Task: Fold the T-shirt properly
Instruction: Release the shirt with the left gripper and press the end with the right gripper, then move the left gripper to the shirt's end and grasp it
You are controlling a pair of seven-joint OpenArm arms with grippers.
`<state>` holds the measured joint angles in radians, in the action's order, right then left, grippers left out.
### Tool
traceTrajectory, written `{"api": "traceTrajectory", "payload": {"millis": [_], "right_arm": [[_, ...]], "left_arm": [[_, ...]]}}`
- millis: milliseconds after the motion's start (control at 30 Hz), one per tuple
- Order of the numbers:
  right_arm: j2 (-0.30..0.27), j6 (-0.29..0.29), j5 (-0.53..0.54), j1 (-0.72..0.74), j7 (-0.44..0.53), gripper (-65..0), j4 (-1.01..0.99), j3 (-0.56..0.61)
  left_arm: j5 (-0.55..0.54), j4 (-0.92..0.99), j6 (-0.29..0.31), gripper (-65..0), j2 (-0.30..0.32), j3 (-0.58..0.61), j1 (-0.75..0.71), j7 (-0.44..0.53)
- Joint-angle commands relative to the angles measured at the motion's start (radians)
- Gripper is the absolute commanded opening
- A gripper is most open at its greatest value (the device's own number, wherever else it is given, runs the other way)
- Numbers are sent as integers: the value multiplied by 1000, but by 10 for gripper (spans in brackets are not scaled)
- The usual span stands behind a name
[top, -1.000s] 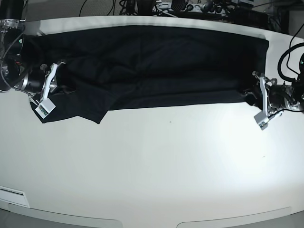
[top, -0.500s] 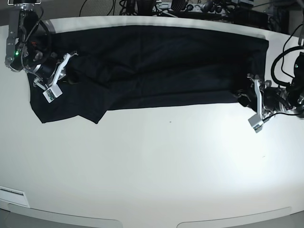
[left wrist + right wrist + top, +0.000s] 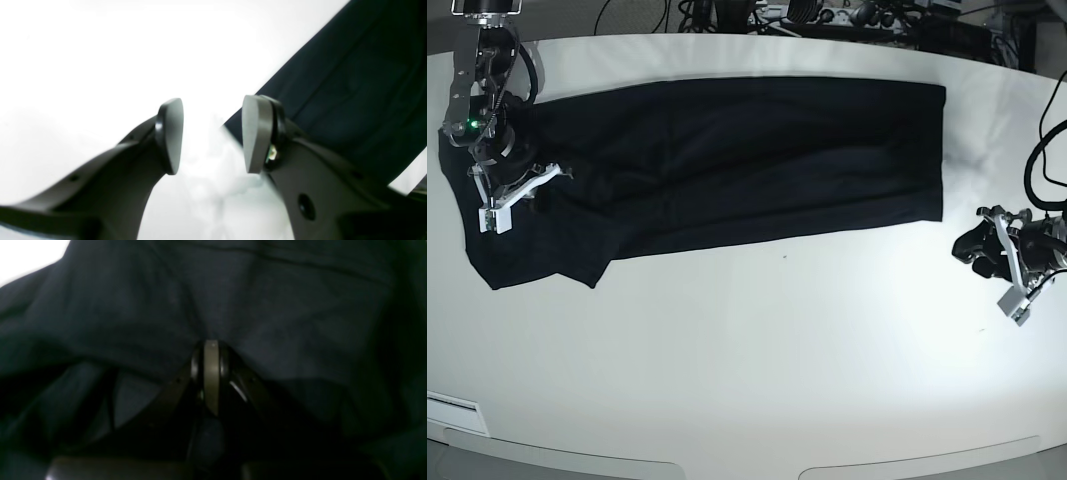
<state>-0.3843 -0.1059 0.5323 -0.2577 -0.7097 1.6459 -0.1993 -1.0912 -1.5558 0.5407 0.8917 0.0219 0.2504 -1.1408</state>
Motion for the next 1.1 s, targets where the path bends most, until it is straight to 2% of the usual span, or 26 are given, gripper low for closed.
{"api": "traceTrajectory", "payload": {"millis": [0, 67, 200, 367, 400, 467, 533, 667, 833, 933, 1067], "right_arm": [[9, 74, -99, -16, -107, -650, -16, -4], [50, 142, -174, -17, -113, -650, -16, -5], [106, 216, -232, -7, -108, -650, -10, -5], [124, 354, -334, 20, -96, -650, 100, -6], [124, 368, -359, 24, -97, -622, 135, -6], [124, 377, -397, 26, -94, -536, 219, -6], [123, 373, -419, 25, -95, -496, 308, -6], [120, 318, -454, 25, -98, -495, 395, -6], [121, 288, -447, -3, -98, -495, 400, -4], [121, 288, -444, -28, -106, -495, 400, -4], [121, 280, -423, -31, -110, -495, 400, -4]], "left_arm": [[-9, -7, -8, -347, 22, -19, 8, 19], [-9, -7, -19, -347, 22, -23, -11, 19], [1, -7, -19, -347, 8, -24, -51, 18], [22, -7, -45, -347, -8, -28, -95, 17], [21, -7, -45, -347, -10, -34, -106, 16], [13, -7, -45, -347, -11, -57, -127, 10], [-9, -7, -46, -347, -14, -101, -146, -3], [-76, -7, -88, -346, -88, -280, -159, -104], [-128, -7, -92, -338, -148, -498, -278, -111], [-156, -8, -85, -292, -181, -557, -378, -117], [-133, -8, -85, -277, -230, -564, -442, -106]]}}
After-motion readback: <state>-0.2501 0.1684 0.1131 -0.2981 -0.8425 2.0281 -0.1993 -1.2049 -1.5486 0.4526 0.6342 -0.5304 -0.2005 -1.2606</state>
